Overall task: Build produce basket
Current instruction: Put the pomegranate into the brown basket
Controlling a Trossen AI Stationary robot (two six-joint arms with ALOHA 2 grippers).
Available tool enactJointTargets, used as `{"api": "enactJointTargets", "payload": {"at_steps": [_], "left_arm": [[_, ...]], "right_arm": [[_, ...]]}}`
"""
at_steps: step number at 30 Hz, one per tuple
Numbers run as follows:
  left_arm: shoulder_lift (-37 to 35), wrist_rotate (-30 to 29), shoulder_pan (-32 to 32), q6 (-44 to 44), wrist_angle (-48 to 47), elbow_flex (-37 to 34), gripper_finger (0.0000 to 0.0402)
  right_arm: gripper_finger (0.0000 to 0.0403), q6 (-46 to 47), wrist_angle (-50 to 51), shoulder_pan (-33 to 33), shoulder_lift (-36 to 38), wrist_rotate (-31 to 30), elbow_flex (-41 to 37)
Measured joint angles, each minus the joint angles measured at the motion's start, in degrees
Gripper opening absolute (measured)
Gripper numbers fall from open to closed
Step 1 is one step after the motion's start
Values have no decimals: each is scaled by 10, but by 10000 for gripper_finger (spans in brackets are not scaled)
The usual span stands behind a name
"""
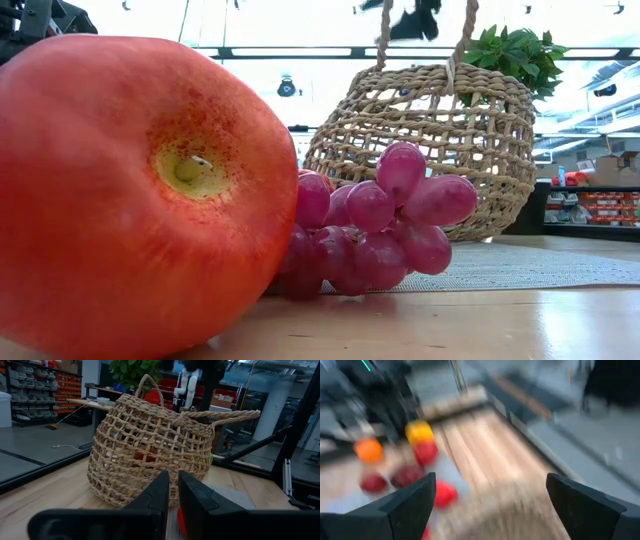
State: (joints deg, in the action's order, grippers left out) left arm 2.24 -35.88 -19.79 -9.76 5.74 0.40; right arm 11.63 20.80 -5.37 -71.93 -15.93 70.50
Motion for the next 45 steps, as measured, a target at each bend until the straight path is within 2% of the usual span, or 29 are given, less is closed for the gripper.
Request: {"api": "enactJointTargets", "payload": {"at_steps": [5, 9, 15, 22, 26, 37, 45], "left_arm": [[0, 0, 0, 0, 0, 0, 48], [0, 0, 0, 0, 0, 0, 48], [0, 0, 0, 0, 0, 0, 48], [0, 0, 0, 0, 0, 0, 48], [0, 0, 0, 0, 0, 0, 48], [0, 0, 0, 0, 0, 0, 48], [0, 0, 0, 0, 1, 0, 48]], "right_arm": [[380, -14, -94, 44, -9, -46, 0], [379, -13, -134, 64, -39, -54, 6], [373, -39, -122, 82, -130, -56, 85], [372, -79, -34, 101, -250, -51, 237], [372, -84, -4, 107, -310, -30, 293], [372, -88, 4, 128, -413, 66, 353], [372, -107, 7, 161, -444, 50, 371]]}}
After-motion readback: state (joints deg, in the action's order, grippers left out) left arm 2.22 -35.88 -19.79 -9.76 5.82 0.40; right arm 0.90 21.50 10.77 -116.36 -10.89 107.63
